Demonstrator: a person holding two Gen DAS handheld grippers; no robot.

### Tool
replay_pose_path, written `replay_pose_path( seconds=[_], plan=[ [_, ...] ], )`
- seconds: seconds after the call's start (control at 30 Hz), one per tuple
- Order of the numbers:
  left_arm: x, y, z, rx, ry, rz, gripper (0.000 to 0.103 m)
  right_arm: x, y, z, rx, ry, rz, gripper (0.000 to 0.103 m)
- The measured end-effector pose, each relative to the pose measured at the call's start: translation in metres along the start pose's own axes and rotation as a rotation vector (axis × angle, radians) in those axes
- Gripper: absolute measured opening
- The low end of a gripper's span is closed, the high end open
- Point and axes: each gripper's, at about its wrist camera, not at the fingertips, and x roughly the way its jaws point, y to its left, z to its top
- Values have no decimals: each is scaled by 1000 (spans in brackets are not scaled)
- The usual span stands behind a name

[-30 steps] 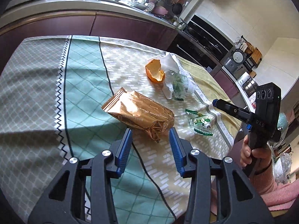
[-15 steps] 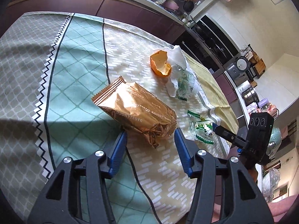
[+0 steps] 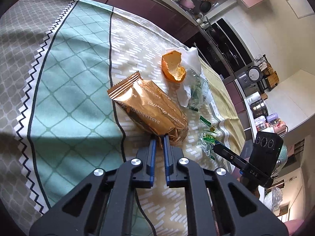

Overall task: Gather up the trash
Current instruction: 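Grasp the gold wrapper with the left tool while the right tool grasps the green-printed wrapper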

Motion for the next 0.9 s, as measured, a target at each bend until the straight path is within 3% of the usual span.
replay_pose_path(
  seconds=[0.2,0.33,0.6,0.9],
  plan=[
    [-11,-6,2,34,-38,12,9,-5,5,3,-15,-20,23,19],
    [-22,-1,7,32,-66,16,25,-6,11,8,-31,-34,45,17],
    [-37,15,18,5,-103,62,37,-1,29,18,-69,-51,101,16],
    [-24,24,22,-26,-52,41,48,26,50,37,-116,-34,151,16]
  ],
)
